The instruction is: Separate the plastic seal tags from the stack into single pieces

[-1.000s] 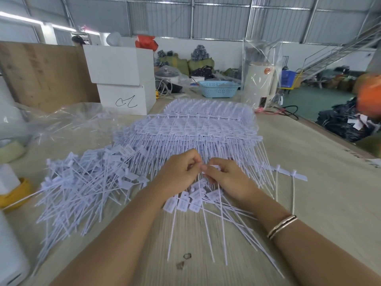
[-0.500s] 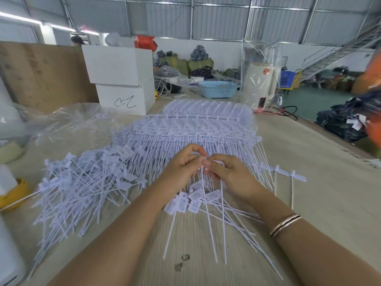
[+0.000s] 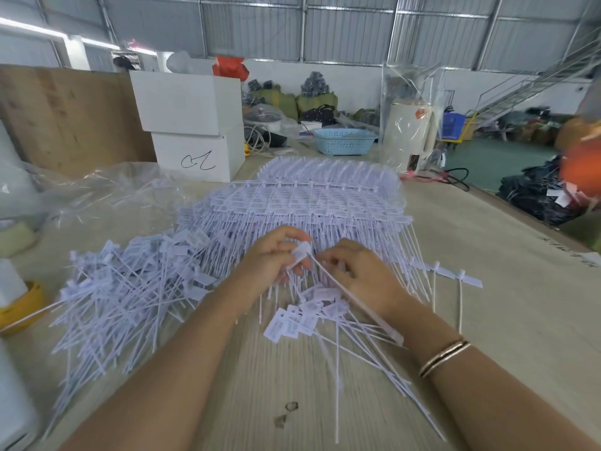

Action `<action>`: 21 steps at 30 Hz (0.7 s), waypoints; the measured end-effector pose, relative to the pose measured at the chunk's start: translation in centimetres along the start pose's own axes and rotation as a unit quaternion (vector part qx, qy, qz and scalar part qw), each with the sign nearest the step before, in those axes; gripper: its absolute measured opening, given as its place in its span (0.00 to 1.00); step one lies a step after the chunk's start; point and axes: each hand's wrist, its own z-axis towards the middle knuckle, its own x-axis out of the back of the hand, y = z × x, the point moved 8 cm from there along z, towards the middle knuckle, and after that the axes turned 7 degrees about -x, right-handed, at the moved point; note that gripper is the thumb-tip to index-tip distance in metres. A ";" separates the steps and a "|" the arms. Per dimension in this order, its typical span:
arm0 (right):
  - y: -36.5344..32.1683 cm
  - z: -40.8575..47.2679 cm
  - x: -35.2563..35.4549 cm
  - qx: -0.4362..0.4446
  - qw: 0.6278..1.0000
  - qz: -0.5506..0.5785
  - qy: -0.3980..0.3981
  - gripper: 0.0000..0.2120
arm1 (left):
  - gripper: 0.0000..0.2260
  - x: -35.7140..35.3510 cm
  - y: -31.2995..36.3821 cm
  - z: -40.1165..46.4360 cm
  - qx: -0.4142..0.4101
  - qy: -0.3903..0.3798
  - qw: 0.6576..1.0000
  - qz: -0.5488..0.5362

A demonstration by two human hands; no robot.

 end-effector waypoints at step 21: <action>0.6 -0.4 -0.4 -0.116 0.932 0.342 -0.018 0.14 | 0.14 -1.8 0.1 -0.4 -0.029 -0.037 0.986 0.158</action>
